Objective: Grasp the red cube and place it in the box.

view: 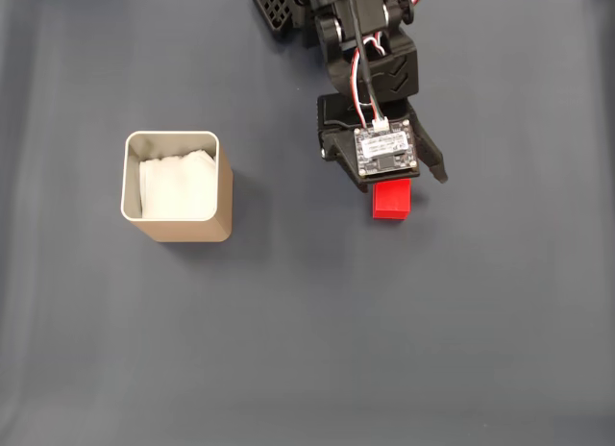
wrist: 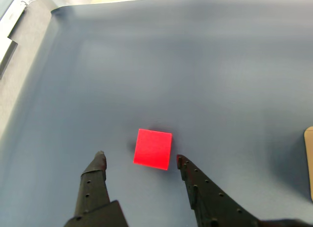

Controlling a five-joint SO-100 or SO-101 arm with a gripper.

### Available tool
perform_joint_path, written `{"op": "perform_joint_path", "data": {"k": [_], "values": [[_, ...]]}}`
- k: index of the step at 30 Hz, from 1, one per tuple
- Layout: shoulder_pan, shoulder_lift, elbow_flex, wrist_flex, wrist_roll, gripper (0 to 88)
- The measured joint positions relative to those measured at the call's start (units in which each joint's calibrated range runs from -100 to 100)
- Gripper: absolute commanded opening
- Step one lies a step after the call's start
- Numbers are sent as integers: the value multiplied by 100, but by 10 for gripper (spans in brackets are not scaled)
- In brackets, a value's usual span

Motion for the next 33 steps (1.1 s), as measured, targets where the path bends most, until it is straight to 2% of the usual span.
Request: {"op": "perform_joint_path", "data": {"k": [33], "values": [[-105, 829, -55, -609, -15, 368]]}}
